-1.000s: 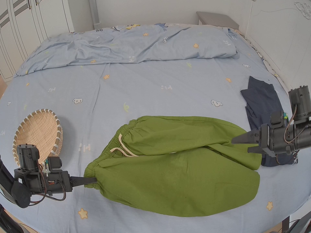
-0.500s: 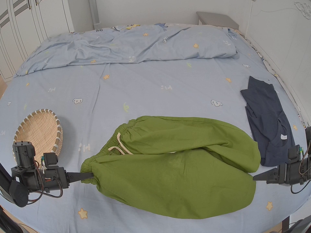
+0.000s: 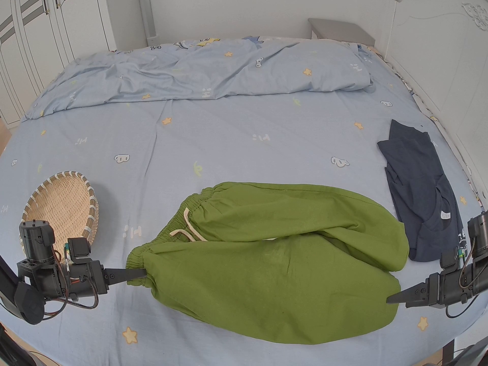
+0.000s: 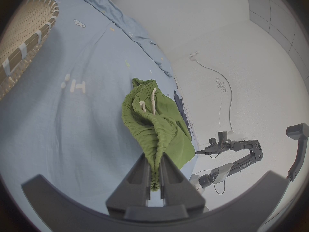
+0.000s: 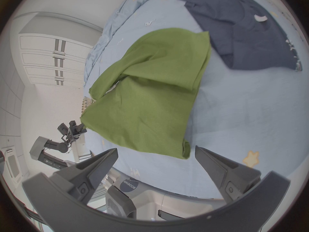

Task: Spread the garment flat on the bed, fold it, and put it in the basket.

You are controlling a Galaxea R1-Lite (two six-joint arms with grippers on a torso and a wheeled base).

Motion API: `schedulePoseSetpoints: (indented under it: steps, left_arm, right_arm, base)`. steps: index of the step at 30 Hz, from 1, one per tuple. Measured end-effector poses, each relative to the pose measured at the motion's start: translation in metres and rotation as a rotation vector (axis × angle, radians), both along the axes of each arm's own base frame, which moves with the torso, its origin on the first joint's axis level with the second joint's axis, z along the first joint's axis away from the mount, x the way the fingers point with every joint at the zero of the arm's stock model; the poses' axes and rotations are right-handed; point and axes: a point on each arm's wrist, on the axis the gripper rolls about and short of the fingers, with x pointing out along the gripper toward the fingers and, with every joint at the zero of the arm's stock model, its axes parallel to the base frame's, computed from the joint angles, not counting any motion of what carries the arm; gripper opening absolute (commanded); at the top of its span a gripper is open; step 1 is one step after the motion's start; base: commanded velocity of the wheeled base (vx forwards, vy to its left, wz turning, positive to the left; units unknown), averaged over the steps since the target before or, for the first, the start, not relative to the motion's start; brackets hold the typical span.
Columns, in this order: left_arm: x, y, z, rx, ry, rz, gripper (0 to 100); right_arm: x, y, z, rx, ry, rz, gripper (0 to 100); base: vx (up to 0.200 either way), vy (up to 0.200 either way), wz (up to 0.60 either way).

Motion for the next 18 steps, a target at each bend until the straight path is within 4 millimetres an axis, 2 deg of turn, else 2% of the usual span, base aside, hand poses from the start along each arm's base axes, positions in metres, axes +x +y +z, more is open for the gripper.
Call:
schedulePoseSetpoints:
  steps: [6, 18]
  left_arm:
    - [0.001, 0.0, 0.001, 0.0, -0.005, 0.0, 0]
    - [0.002, 0.001, 0.001, 0.001, -0.006, 0.004, 0]
  right_arm:
    - [0.016, 0.003, -0.017, 0.035, 0.055, 0.047, 100]
    - [0.041, 0.005, -0.032, 0.08, 0.065, 0.07, 100]
  base:
    - [0.0, 0.0, 0.0]
    - [0.0, 0.0, 0.0]
